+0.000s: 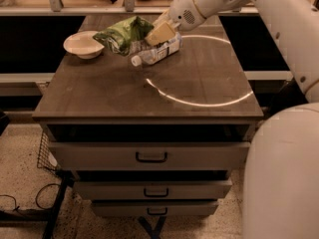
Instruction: Place green jalapeno chip bag into paper bowl
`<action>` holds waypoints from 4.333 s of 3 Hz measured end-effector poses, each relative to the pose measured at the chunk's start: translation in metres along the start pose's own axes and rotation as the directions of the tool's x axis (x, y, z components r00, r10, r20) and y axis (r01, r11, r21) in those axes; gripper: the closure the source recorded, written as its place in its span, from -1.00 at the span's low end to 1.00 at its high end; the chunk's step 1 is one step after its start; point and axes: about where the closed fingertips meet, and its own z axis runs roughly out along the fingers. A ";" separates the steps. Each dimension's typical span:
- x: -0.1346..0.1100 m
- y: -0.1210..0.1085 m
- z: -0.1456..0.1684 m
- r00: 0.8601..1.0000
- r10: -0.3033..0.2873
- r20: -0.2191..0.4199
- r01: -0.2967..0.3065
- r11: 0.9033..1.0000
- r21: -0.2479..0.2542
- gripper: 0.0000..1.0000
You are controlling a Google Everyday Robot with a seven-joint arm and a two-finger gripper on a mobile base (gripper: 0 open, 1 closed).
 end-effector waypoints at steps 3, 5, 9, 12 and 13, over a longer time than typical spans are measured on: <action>-0.054 -0.086 0.083 0.999 0.023 -0.036 -0.014 0.970 0.244 1.00; -0.095 -0.102 0.107 0.999 -0.034 -0.032 0.041 0.958 0.284 1.00; -0.116 -0.096 0.155 0.995 -0.076 -0.057 0.088 0.968 0.235 0.65; -0.113 -0.093 0.168 0.995 -0.074 -0.063 0.086 0.972 0.219 -0.74; -0.112 -0.092 0.172 0.995 -0.073 -0.065 0.085 0.973 0.214 -1.00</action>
Offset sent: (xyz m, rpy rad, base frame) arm 0.1304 0.0879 -0.0144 -0.0281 -0.1451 -0.2837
